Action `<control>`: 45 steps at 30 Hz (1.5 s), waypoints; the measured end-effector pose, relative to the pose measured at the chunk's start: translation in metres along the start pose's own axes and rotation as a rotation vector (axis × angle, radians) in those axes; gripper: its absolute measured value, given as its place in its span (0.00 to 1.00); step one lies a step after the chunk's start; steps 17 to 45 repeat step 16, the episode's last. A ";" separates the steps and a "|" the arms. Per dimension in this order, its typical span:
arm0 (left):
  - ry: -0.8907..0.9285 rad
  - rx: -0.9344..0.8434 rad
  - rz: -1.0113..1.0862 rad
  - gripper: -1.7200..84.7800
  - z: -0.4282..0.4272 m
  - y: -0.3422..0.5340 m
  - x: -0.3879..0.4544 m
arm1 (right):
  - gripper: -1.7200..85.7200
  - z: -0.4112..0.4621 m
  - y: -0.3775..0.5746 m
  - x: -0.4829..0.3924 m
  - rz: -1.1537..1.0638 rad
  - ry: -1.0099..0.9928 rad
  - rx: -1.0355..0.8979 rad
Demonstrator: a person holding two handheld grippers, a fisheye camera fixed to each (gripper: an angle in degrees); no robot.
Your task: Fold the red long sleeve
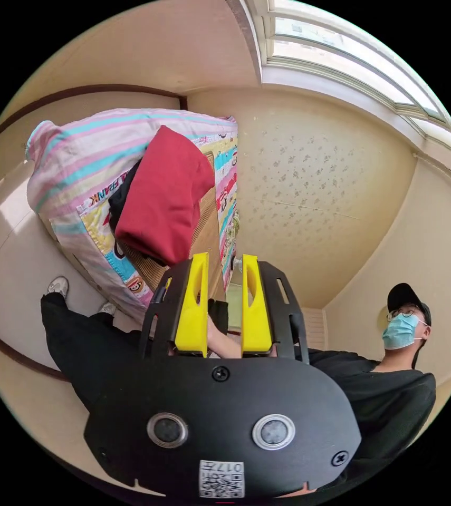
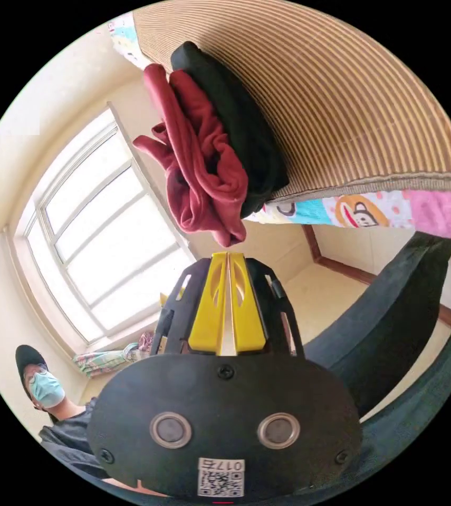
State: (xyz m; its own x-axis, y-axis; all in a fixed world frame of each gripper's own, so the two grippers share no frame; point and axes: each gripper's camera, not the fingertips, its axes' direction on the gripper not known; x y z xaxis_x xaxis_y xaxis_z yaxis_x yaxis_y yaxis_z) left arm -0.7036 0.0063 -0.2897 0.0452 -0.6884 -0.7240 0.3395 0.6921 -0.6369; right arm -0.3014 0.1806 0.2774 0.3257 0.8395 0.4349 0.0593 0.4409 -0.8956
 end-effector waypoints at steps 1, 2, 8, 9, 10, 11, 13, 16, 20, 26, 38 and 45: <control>-0.017 -0.023 0.013 0.13 0.013 0.000 -0.001 | 0.05 -0.015 0.006 -0.002 -0.001 0.025 0.017; -0.056 -0.074 0.052 0.12 0.040 -0.002 0.000 | 0.04 -0.048 0.020 -0.010 -0.016 0.077 0.070; -0.363 -0.392 0.538 0.10 0.216 0.012 0.067 | 0.03 -0.186 0.128 -0.128 -0.300 0.495 0.445; -0.430 -0.424 0.670 0.09 0.251 0.028 0.087 | 0.03 -0.196 0.163 -0.162 -0.385 0.655 0.549; -0.464 -0.434 0.738 0.09 0.269 0.038 0.097 | 0.03 -0.199 0.182 -0.178 -0.431 0.735 0.607; -0.524 -0.442 0.874 0.09 0.302 0.062 0.118 | 0.03 -0.199 0.224 -0.208 -0.529 0.889 0.736; -0.571 -0.420 1.060 0.08 0.347 0.103 0.144 | 0.03 -0.191 0.289 -0.238 -0.655 1.093 0.966; -0.508 -0.300 1.231 0.07 0.402 0.171 0.169 | 0.02 -0.176 0.376 -0.242 -0.713 1.289 1.426; -0.508 -0.300 1.231 0.07 0.402 0.171 0.169 | 0.02 -0.176 0.376 -0.242 -0.713 1.289 1.426; -0.508 -0.300 1.231 0.07 0.402 0.171 0.169 | 0.02 -0.176 0.376 -0.242 -0.713 1.289 1.426; -0.508 -0.300 1.231 0.07 0.402 0.171 0.169 | 0.02 -0.176 0.376 -0.242 -0.713 1.289 1.426; -0.508 -0.300 1.231 0.07 0.402 0.171 0.169 | 0.02 -0.176 0.376 -0.242 -0.713 1.289 1.426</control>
